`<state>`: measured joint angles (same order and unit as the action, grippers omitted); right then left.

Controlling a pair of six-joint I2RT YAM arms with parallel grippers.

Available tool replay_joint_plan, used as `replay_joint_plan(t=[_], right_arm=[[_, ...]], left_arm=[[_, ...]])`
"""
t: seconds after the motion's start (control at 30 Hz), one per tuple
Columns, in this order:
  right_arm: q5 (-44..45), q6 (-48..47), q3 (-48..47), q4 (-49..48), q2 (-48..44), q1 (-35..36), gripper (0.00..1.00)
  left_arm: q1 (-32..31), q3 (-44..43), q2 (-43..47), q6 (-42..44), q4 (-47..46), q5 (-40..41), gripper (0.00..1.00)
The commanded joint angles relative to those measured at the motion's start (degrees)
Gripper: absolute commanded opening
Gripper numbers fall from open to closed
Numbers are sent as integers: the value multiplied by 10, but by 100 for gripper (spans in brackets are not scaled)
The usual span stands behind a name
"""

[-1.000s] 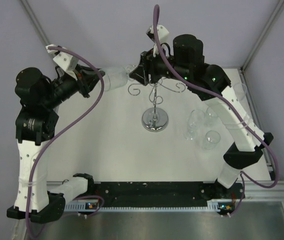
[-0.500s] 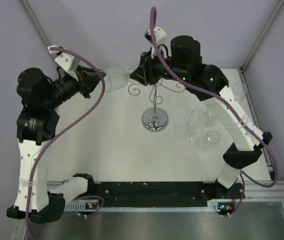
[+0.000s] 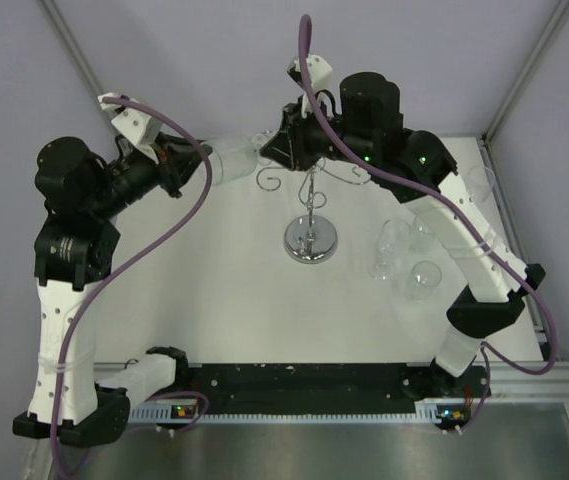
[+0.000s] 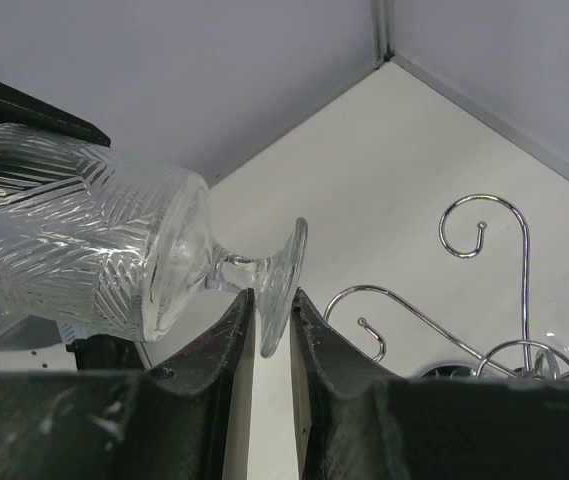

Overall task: Place the wine glass upside down on the wine glass rack
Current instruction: Turn the wine glass upside down at the wine rack.

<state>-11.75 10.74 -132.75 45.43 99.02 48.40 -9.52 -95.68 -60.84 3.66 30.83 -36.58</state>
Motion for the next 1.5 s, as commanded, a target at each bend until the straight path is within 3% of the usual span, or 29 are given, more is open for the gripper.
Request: replay_joint_plan(t=[0.0, 0.37, 0.63, 0.9, 1.1, 1.3, 1.47], right_arm=[[11, -1, 6, -21, -1, 18, 17], [25, -3, 7, -17, 2, 27, 16], [37, -5, 1, -13, 7, 29, 2], [76, -18, -9, -10, -3, 28, 0], [112, -39, -8, -10, -15, 28, 0], [141, -60, -10, -13, -31, 28, 0], [143, -70, -9, -14, -41, 29, 0]], left_arm=[[-7, -3, 12, -6, -66, -10, 0], [-11, -3, 11, -3, -68, -10, 0], [-16, 3, 11, 3, -68, -14, 0], [-27, 36, 13, 32, -66, -30, 0], [-38, 53, 14, 43, -61, -36, 11], [-45, 66, 14, 49, -61, -23, 29], [-50, 72, 12, 51, -61, -18, 35]])
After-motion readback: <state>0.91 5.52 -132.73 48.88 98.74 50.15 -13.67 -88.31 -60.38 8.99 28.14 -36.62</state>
